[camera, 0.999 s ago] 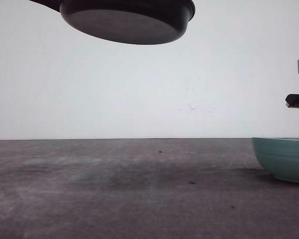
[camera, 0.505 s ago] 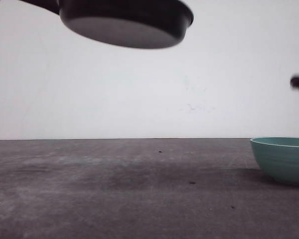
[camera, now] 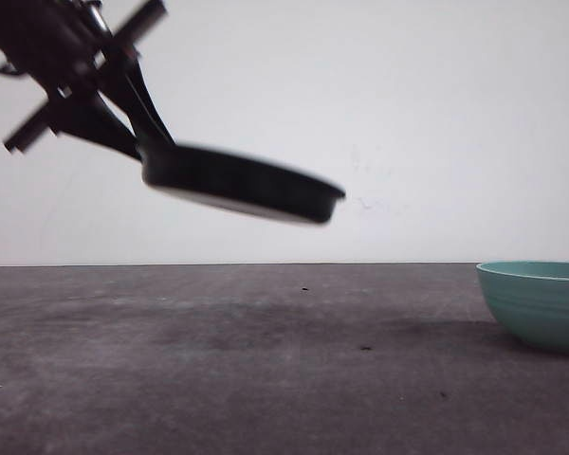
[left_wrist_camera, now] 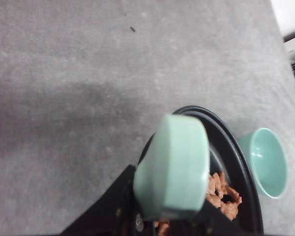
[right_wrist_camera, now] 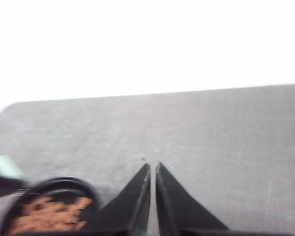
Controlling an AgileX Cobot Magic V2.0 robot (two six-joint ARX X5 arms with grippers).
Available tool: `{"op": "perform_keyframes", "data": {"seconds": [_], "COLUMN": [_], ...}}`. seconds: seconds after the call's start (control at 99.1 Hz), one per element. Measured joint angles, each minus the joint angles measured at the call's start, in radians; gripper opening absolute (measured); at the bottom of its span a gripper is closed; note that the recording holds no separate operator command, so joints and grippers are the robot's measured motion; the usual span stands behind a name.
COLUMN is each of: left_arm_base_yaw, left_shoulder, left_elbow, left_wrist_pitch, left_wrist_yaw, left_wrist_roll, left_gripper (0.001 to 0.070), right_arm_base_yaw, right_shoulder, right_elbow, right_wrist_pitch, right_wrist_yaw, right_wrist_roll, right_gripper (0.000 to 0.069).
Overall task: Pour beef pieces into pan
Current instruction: 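Lower the pan onto the table with the left gripper and release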
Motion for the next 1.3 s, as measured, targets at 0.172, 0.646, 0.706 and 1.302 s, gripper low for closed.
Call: {"op": "perform_keyframes", "data": {"seconds": [0.172, 0.646, 0.706, 1.302], "left_arm_base_yaw": [0.000, 0.000, 0.000, 0.000], "left_shoulder": [0.095, 0.248, 0.256, 0.289], "left_elbow": [0.000, 0.000, 0.002, 0.012], "left_wrist_pitch": [0.048, 0.077, 0.079, 0.005], "left_wrist_yaw": [0.002, 0.002, 0.008, -0.042], "left_wrist_roll": [0.035, 0.089, 0.089, 0.106], "left_gripper": [0.0056, 0.0056, 0.0056, 0.0408], "right_arm_base_yaw": [0.005, 0.005, 0.005, 0.005], "right_shoulder": [-0.055, -0.071, -0.071, -0.071], "right_elbow": [0.000, 0.000, 0.000, 0.000], "right_wrist_pitch": [-0.073, -0.105, -0.105, -0.092], "right_wrist_yaw": [0.001, 0.001, 0.001, 0.001], "right_wrist_roll": [0.000, 0.000, -0.001, -0.007], "right_gripper": [0.0009, 0.0009, 0.0009, 0.0009]}}
